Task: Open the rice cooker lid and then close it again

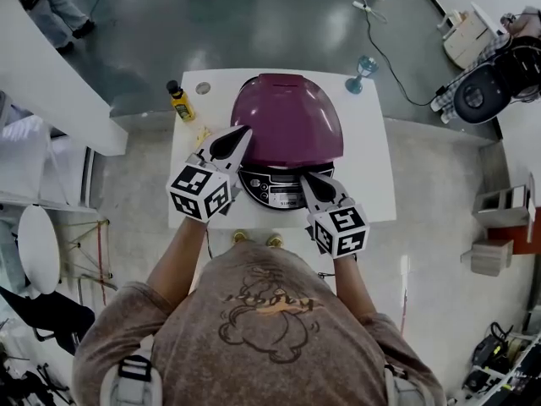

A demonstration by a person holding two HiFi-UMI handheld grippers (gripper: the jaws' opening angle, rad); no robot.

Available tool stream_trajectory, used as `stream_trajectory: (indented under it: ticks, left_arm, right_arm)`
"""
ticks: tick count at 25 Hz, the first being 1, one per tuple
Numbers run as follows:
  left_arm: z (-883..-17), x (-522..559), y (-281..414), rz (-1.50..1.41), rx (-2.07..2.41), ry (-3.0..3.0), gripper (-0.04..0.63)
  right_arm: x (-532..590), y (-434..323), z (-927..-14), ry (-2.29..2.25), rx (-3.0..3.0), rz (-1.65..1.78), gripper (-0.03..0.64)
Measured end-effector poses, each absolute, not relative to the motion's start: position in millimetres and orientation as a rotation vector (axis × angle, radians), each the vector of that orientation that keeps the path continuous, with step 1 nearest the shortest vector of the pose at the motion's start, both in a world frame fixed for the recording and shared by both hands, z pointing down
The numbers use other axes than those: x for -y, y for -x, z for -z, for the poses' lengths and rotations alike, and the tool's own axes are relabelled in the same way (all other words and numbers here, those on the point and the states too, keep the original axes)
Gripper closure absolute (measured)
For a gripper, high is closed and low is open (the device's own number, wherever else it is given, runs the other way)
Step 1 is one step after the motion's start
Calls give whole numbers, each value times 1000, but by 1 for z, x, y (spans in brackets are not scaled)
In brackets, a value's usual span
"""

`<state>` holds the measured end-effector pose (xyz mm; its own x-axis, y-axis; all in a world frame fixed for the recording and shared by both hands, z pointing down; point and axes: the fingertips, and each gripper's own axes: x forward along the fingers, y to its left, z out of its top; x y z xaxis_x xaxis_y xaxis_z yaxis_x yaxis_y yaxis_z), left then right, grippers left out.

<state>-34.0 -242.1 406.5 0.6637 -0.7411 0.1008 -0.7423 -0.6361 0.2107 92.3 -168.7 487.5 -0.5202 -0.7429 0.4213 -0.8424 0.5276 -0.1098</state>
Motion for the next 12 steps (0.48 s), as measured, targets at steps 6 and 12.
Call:
stream_trajectory:
  ticks: [6,12]
  left_arm:
    - [-395,247,35,-23,1181,-2640,575]
    - [-372,255,35,-9,1166,-2671,575]
  right_arm:
    - [168,-91,-490,-1308,2459,-450,612]
    - [168,-92,-488,-1277,2488,-479,612]
